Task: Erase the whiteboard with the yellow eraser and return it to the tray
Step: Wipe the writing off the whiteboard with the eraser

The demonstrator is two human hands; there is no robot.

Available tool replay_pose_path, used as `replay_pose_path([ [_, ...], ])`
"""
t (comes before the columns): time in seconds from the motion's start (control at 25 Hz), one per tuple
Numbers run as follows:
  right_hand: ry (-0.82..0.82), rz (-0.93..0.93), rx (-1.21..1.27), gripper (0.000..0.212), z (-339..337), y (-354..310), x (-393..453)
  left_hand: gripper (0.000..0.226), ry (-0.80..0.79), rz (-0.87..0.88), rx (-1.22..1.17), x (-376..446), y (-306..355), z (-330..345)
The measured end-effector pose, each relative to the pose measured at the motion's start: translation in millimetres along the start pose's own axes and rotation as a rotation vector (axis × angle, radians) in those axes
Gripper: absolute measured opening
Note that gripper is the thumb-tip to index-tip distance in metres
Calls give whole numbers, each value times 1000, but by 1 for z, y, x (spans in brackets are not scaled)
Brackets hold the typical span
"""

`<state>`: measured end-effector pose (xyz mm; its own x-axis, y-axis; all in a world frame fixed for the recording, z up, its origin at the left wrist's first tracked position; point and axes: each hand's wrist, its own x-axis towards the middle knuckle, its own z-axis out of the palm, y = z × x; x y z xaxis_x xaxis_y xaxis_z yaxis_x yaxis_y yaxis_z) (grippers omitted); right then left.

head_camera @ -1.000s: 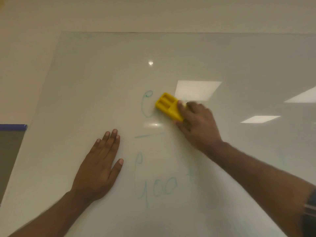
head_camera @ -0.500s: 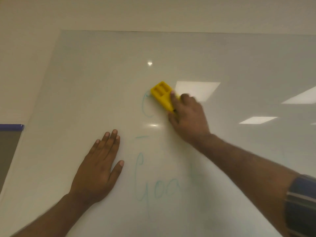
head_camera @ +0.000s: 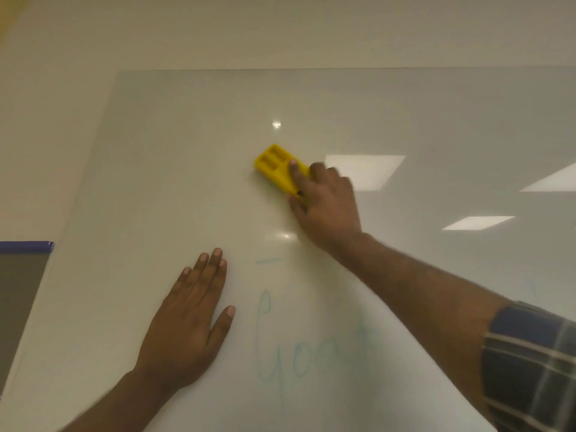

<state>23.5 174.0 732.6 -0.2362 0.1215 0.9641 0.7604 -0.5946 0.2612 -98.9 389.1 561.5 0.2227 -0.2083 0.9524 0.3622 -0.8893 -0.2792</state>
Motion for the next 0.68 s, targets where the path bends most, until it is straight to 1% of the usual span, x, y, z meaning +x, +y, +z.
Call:
replay_pose_path([
  [0.08, -30, -229, -1, 59, 2, -11, -21, 68, 2, 0, 2, 2, 0, -1],
  [0.12, -33, -315, 4, 58, -1, -6, -33, 68, 4, -1, 2, 3, 0, -1],
  [0.2, -25, -396, -3, 55, -10, 19, -48, 68, 9, -6, 0, 3, 1, -3],
  [0.24, 5, -375, -35, 55, -14, 35, -51, 68, 10, -8, 3, 2, 1, -3],
  [0.28, 45, -302, -65, 54, -19, 50, -49, 68, 9, -6, 6, 2, 0, -3],
  [0.36, 87, -36, -88, 53, -26, 69, -36, 67, 4, -3, 8, 0, -1, -2],
  [0.4, 86, 83, -81, 53, -24, 69, -28, 67, 4, -3, 10, 1, -1, -2],
  [0.44, 77, 149, -64, 54, -21, 61, -23, 67, 4, -5, 11, 2, -1, -2],
  [0.48, 63, 152, -31, 55, -19, 46, -21, 67, 2, -4, 14, 3, -2, -2],
  [0.52, 46, 92, 4, 55, -16, 28, -27, 68, -3, -4, 17, 3, -2, -2],
  [0.6, 3, -127, 32, 54, -8, -7, -61, 68, -3, -7, 15, 2, -1, -3],
  [0.68, -31, -286, 52, 51, -10, -20, -107, 69, 5, -1, 9, 1, -1, -3],
])
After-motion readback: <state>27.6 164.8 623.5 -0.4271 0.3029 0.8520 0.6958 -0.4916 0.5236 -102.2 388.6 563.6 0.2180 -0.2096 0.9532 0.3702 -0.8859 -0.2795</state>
